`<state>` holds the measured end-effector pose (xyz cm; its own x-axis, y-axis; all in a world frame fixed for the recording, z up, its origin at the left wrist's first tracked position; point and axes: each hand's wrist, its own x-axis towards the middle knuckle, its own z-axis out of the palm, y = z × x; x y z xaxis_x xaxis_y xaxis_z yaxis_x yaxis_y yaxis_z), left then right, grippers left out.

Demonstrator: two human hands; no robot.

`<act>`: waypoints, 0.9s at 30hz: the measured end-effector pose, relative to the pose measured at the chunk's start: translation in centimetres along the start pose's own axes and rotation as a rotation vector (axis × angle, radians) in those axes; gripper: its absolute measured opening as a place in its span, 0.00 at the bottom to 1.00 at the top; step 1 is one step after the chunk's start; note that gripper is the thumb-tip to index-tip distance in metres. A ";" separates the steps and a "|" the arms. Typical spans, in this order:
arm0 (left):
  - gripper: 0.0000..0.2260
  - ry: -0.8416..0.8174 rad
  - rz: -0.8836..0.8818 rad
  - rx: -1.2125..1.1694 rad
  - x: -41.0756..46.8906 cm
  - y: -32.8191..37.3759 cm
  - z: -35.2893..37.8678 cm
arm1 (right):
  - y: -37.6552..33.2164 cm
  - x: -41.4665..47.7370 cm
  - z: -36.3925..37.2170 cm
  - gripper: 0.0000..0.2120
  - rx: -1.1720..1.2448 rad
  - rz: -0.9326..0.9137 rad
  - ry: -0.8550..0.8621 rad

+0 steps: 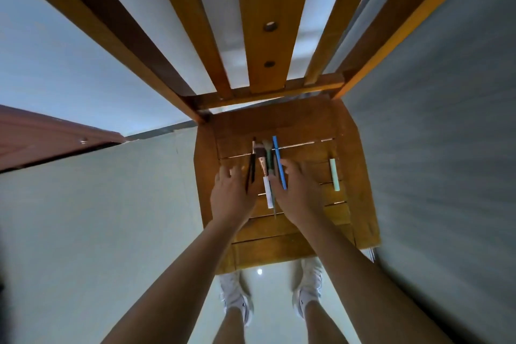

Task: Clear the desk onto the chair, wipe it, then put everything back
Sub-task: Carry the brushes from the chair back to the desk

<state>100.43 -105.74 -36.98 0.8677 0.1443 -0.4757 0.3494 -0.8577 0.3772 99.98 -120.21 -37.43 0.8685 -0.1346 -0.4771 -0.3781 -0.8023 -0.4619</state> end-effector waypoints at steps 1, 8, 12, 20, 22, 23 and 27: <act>0.17 0.026 0.008 0.002 0.3 -0.3 0.3 | -0.1 0.1 0.7 0.24 0.001 0.007 -0.007; 0.10 0.110 -0.039 -0.114 1.1 -1.8 0.4 | -1.1 0.7 2.5 0.20 0.024 0.060 0.042; 0.10 0.102 -0.095 -0.160 1.1 -1.7 0.2 | -1.3 1.0 2.1 0.18 0.014 0.069 0.071; 0.10 0.059 -0.118 -0.168 0.9 -1.6 0.4 | -0.7 0.5 1.6 0.16 -0.068 0.027 0.062; 0.09 0.052 -0.116 -0.171 0.8 -1.6 0.6 | -0.3 0.4 1.7 0.16 -0.057 0.041 0.062; 0.09 0.054 -0.117 -0.176 0.8 -1.5 0.7 | -0.1 0.3 1.7 0.16 -0.045 0.054 0.060; 0.09 0.077 -0.112 -0.201 0.3 -1.4 1.0 | 0.8 0.2 1.8 0.14 0.025 0.099 0.022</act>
<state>99.82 -104.99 -38.41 0.8415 0.2764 -0.4642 0.5013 -0.7201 0.4798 99.25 -119.80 -39.21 0.8330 -0.2254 -0.5053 -0.4704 -0.7694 -0.4322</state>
